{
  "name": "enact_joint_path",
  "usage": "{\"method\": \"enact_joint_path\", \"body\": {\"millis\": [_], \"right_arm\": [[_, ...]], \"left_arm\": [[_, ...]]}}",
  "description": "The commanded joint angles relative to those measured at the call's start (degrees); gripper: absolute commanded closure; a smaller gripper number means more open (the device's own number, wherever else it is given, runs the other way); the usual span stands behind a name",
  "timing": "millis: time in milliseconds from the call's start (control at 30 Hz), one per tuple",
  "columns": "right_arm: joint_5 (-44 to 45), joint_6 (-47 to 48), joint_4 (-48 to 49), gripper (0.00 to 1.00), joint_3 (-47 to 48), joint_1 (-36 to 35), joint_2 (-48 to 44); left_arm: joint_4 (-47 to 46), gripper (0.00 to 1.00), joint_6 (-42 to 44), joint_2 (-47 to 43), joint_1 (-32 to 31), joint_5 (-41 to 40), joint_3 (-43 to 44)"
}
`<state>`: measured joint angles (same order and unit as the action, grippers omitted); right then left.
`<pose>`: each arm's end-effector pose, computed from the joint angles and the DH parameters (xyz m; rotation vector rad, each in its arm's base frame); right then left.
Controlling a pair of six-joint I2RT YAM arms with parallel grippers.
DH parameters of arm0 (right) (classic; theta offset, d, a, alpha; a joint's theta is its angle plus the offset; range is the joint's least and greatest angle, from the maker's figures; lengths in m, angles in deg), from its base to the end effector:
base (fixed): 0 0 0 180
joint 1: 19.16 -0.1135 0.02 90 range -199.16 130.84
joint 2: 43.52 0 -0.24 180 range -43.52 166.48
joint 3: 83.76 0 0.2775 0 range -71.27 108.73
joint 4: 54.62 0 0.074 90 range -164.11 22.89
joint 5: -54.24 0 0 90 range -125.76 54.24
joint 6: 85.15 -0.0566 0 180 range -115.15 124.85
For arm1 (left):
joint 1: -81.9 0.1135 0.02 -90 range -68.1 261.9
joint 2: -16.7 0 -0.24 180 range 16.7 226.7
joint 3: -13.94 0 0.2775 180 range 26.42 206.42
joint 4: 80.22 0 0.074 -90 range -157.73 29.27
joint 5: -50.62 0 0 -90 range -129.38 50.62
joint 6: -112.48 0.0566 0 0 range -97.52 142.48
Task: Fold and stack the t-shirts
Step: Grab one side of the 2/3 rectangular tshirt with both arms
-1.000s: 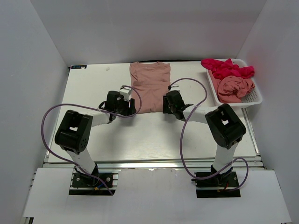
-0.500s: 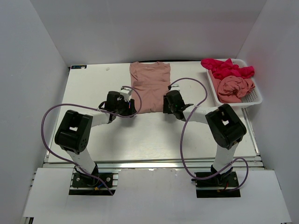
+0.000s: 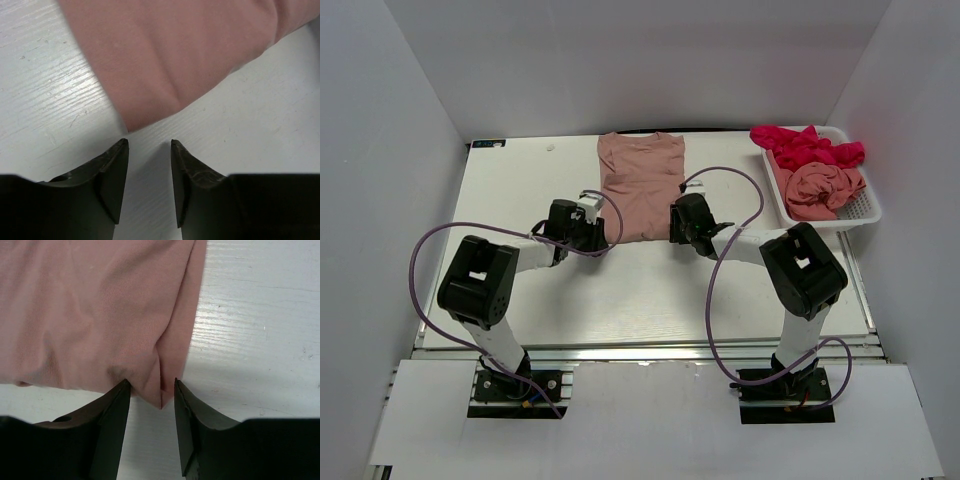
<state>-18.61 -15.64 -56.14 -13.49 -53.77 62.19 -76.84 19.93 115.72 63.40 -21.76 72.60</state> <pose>0.3497 0.2211 0.1066 -0.1054 2.1882 0.2122 0.3374 -0.1310 0.0824 0.4796 2.3030 -0.5408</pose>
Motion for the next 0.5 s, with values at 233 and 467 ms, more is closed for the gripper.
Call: {"method": "enact_joint_path", "body": {"millis": [233, 467], "right_arm": [[-1.1, 0.3, 2.3, 0.56, 1.6, 0.2, 0.1], [-1.1, 0.6, 2.2, 0.57, 1.9, 0.3, 0.5]], "left_arm": [[-2.8, 0.54, -0.3, 2.0, 0.0, 0.9, 1.2], [-3.3, 0.55, 0.2, 2.7, 0.0, 0.1, 2.1]]}}
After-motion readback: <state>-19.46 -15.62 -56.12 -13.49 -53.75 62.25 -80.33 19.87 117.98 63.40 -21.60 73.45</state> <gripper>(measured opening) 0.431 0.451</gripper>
